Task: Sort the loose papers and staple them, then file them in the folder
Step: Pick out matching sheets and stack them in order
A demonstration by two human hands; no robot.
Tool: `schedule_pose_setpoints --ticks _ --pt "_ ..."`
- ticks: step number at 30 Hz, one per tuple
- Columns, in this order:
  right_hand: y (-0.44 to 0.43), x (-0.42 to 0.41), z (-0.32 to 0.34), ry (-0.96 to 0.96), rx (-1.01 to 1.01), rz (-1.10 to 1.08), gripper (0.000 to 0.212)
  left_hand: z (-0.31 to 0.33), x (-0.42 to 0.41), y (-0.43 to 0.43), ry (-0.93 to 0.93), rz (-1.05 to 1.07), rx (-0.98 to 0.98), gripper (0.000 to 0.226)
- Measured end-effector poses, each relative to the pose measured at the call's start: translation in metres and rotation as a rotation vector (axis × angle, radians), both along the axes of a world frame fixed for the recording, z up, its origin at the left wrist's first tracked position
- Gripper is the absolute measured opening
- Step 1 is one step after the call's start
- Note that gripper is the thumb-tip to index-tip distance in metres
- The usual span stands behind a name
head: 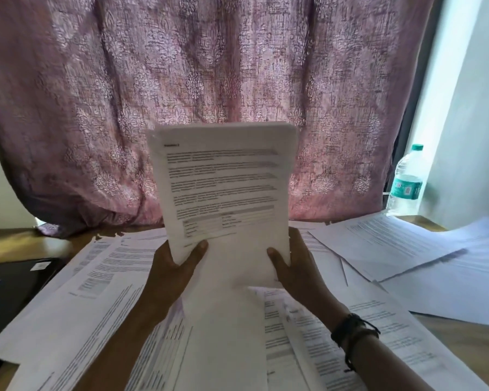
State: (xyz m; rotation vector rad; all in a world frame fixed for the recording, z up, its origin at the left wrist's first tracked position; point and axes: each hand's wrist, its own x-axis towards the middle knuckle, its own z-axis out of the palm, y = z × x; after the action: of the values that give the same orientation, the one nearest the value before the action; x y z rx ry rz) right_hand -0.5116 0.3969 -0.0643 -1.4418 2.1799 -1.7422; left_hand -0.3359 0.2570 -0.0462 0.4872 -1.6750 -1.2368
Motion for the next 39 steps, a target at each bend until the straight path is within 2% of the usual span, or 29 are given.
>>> schedule_pose_setpoints --ticks 3,6,9,11,14,16,18,20,24,27,29,31,33,34,39 --pt "0.003 -0.006 0.008 -0.162 -0.032 0.089 0.036 0.006 0.004 -0.005 0.035 -0.088 0.150 0.020" --pt "0.011 -0.011 0.007 -0.410 -0.038 0.283 0.042 0.010 0.011 -0.011 0.052 -0.185 0.243 0.027" --pt "0.015 -0.015 0.011 -0.453 0.086 0.415 0.040 0.008 0.016 -0.017 0.017 -0.221 0.309 0.028" --pt "0.017 -0.020 0.016 -0.378 0.133 0.268 0.039 0.004 0.017 -0.019 -0.001 -0.206 0.325 0.027" --pt "0.030 -0.053 0.011 -0.051 0.249 -0.354 0.055 -0.001 0.016 -0.023 0.002 -0.166 0.343 0.026" --pt "0.048 -0.077 0.002 0.102 0.508 -0.636 0.059 -0.003 0.015 -0.025 0.008 -0.150 0.358 0.025" --pt "0.064 -0.092 -0.006 0.132 0.782 -0.751 0.059 -0.006 0.014 -0.027 0.002 -0.153 0.380 0.024" --pt "0.072 -0.096 -0.007 0.073 0.869 -0.768 0.052 -0.008 0.014 -0.029 -0.011 -0.155 0.392 0.024" --pt "0.070 -0.089 -0.004 0.128 0.792 -0.755 0.030 -0.010 0.016 -0.031 -0.017 -0.151 0.420 0.024" --pt "0.067 -0.084 -0.001 0.146 0.764 -0.776 0.022 -0.009 0.017 -0.032 -0.010 -0.145 0.449 0.024" --pt "0.069 -0.084 -0.002 0.125 0.735 -0.772 0.023 -0.009 0.018 -0.032 -0.010 -0.146 0.456 0.024" --pt "0.072 -0.089 -0.007 0.134 0.731 -0.770 0.038 -0.007 0.019 -0.030 -0.015 -0.152 0.470 0.023" --pt "0.074 -0.094 -0.012 0.161 0.808 -0.776 0.055 -0.007 0.020 -0.028 -0.019 -0.166 0.482 0.024" --pt "0.074 -0.095 -0.012 0.145 0.820 -0.774 0.057 -0.006 0.021 -0.028 -0.017 -0.171 0.486 0.025" --pt "0.072 -0.095 -0.009 0.068 0.683 -0.765 0.035 -0.006 0.020 -0.028 -0.008 -0.182 0.487 0.027"
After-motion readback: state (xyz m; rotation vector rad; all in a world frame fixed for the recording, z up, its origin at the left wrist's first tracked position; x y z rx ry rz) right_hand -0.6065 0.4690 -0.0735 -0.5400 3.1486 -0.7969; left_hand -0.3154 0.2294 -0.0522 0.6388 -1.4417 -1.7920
